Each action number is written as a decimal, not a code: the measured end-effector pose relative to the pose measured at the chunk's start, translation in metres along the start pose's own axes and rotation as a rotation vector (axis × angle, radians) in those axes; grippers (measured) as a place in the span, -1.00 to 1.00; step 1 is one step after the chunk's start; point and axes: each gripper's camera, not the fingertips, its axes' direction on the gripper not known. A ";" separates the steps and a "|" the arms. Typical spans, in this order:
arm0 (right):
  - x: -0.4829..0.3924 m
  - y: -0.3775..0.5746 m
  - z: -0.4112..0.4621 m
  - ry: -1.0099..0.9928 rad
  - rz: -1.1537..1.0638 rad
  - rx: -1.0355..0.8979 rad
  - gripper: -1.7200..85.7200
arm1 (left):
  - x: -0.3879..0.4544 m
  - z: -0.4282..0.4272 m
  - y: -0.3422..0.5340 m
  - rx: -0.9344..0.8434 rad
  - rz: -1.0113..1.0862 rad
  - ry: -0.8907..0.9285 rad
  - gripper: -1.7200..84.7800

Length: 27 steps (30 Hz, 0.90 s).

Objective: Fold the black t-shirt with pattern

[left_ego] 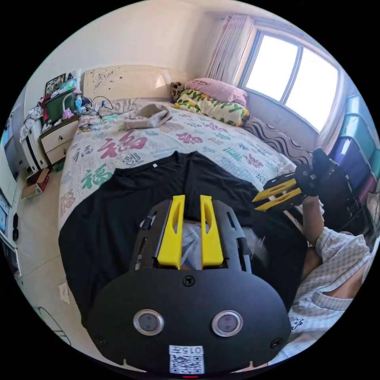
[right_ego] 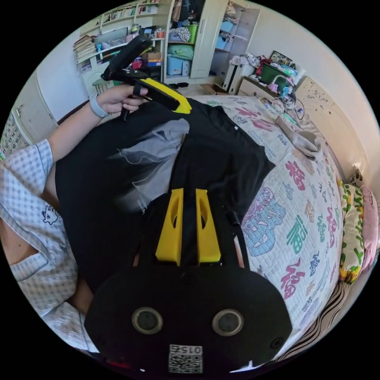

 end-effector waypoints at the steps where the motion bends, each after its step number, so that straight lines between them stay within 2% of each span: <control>1: 0.000 -0.010 -0.008 -0.024 0.012 0.040 -0.83 | -0.010 -0.034 0.000 0.049 -0.012 0.014 -0.80; 4: -0.016 -0.057 -0.013 -0.041 -0.009 0.089 -0.83 | -0.044 -0.121 0.023 0.134 -0.038 0.026 -0.78; 8: -0.062 -0.168 0.019 -0.024 -0.124 0.078 -0.83 | -0.095 -0.206 0.125 0.263 -0.143 -0.040 -0.78; 11: -0.096 -0.264 0.062 -0.085 -0.189 0.012 -0.82 | -0.120 -0.215 0.197 0.240 -0.210 -0.145 -0.77; 17: -0.170 -0.428 0.184 0.008 -0.269 -0.208 -0.78 | -0.160 -0.202 0.276 0.317 -0.269 -0.120 -0.73; 20: -0.197 -0.476 0.253 0.117 -0.316 -0.396 -0.76 | -0.174 -0.187 0.284 0.307 -0.249 -0.039 -0.73; 23: -0.206 -0.499 0.309 0.280 -0.342 -0.586 -0.75 | -0.186 -0.172 0.284 0.265 -0.229 -0.033 -0.76; 25: -0.203 -0.506 0.328 0.326 -0.333 -0.670 -0.77 | -0.194 -0.165 0.287 0.258 -0.239 0.005 -0.80; 27: -0.203 -0.514 0.331 0.323 -0.320 -0.661 -0.84 | -0.201 -0.166 0.296 0.297 -0.257 0.033 -0.84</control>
